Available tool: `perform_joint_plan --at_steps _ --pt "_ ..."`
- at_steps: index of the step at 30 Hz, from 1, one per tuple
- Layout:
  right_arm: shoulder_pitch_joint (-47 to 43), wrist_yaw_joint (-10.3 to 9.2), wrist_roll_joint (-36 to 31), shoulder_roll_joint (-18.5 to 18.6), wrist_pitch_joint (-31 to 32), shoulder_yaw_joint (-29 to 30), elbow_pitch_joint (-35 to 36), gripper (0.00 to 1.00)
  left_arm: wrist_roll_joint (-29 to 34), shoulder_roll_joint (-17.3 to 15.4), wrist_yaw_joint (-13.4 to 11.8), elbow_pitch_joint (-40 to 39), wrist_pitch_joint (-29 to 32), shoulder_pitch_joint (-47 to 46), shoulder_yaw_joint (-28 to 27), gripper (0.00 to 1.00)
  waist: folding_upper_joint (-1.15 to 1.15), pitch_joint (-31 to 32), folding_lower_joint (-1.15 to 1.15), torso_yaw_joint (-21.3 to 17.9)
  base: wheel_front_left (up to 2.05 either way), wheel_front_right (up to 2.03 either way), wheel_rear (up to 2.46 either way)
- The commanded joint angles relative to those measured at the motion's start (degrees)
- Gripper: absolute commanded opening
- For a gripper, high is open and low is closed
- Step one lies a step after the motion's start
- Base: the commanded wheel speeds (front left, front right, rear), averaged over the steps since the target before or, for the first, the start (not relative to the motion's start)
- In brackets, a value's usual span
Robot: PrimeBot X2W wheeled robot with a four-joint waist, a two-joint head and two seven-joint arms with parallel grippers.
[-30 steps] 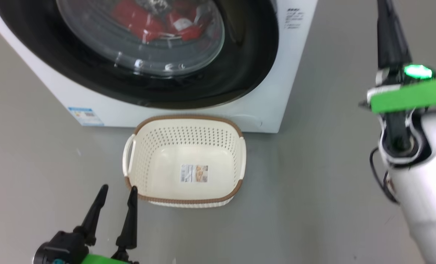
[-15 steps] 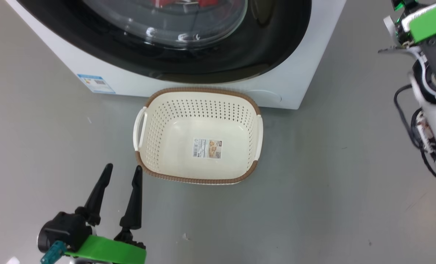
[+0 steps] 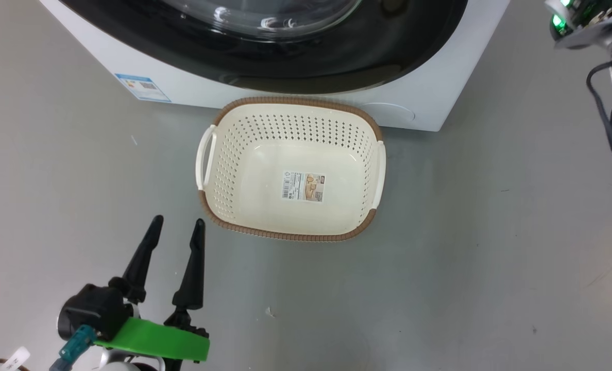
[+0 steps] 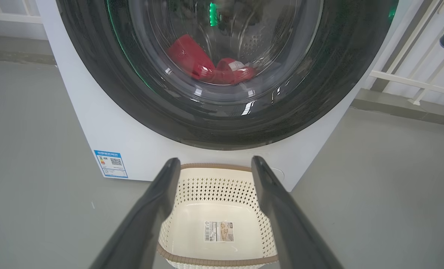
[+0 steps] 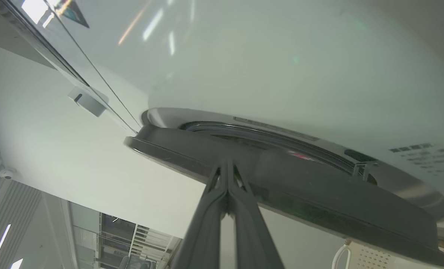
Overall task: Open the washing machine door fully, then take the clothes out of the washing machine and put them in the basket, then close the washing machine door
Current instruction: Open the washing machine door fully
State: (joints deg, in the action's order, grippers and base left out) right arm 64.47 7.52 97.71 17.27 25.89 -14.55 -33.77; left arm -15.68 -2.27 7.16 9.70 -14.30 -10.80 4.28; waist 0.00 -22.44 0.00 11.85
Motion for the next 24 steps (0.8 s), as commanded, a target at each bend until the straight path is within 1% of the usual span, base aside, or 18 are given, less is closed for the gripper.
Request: perform_joint_plan --at_steps 1,10,19,24 --pt "2.38 -0.03 1.07 -0.53 1.13 0.41 -0.11 0.00 -0.53 -1.21 0.33 -0.97 -0.70 -0.97 -1.33 1.00 0.00 -0.42 0.00 0.34 0.00 0.00 0.00" --pt "7.26 -0.03 3.02 -1.01 6.92 -0.24 -6.50 0.00 -1.04 -1.36 0.33 -0.97 -0.70 -1.85 -0.27 1.00 0.00 -1.90 0.00 1.44 0.00 0.00 0.00" --pt "10.09 -0.03 2.44 -1.08 9.10 -1.57 -11.09 0.00 -1.22 -1.39 0.33 -1.10 -0.70 -2.07 0.17 1.00 0.00 -2.72 0.00 2.13 0.00 0.00 0.00" --pt "11.07 -0.03 1.80 -1.28 9.20 -2.02 -12.22 0.00 -1.26 -1.31 0.33 -1.08 -0.70 -2.44 0.53 1.00 0.00 -3.23 0.00 2.45 0.00 0.00 0.00"
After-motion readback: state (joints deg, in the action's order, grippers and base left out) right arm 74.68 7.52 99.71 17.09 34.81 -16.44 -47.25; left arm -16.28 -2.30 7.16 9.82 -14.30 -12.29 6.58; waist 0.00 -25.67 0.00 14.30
